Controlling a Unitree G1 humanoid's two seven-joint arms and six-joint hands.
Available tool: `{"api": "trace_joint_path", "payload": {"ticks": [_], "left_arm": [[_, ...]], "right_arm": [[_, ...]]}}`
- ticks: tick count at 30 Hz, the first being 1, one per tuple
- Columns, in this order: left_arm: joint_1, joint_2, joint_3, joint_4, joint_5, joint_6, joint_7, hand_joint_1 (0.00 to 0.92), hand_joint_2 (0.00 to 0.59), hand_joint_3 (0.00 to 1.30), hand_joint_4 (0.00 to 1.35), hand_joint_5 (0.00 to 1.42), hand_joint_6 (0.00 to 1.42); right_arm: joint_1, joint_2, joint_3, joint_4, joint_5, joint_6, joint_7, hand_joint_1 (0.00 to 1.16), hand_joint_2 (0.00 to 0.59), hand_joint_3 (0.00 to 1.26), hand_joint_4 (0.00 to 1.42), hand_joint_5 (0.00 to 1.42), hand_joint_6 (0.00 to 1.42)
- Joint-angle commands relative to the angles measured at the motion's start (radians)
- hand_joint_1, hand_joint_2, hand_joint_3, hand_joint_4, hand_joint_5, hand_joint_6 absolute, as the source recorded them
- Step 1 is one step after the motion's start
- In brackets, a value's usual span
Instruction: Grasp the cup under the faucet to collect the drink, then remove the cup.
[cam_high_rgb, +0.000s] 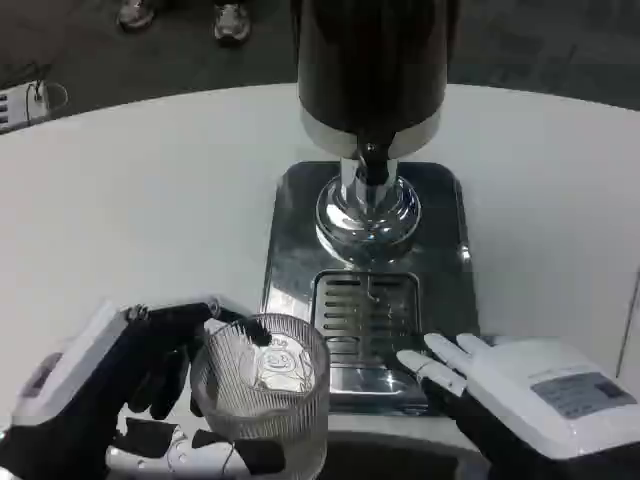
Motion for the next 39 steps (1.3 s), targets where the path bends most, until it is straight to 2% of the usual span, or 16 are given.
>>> {"api": "trace_joint_path", "payload": {"ticks": [1, 23, 32, 39], "left_arm": [[-0.014, 0.010, 0.010, 0.003, -0.020, -0.016, -0.006, 0.512, 0.000, 0.98, 1.10, 1.31, 1.42], [-0.037, 0.008, 0.007, 0.029, -0.013, -0.013, -0.002, 0.512, 0.000, 0.98, 1.10, 1.31, 1.42], [-0.061, 0.001, 0.002, 0.061, -0.001, -0.013, 0.009, 0.512, 0.000, 0.98, 1.10, 1.31, 1.42], [-0.123, 0.001, 0.007, 0.127, 0.044, -0.019, 0.038, 0.512, 0.000, 0.98, 1.10, 1.31, 1.42]], "right_arm": [[-0.002, 0.002, 0.004, -0.015, -0.007, 0.005, 0.018, 0.64, 0.427, 0.07, 0.00, 0.00, 0.00], [-0.013, -0.006, 0.010, -0.015, -0.020, 0.028, 0.019, 0.63, 0.421, 0.07, 0.00, 0.00, 0.00], [-0.008, 0.015, 0.047, -0.015, -0.059, 0.028, 0.004, 0.63, 0.421, 0.07, 0.00, 0.00, 0.00], [0.006, 0.036, 0.052, -0.015, -0.073, 0.013, -0.001, 0.62, 0.420, 0.07, 0.00, 0.00, 0.00]]}}
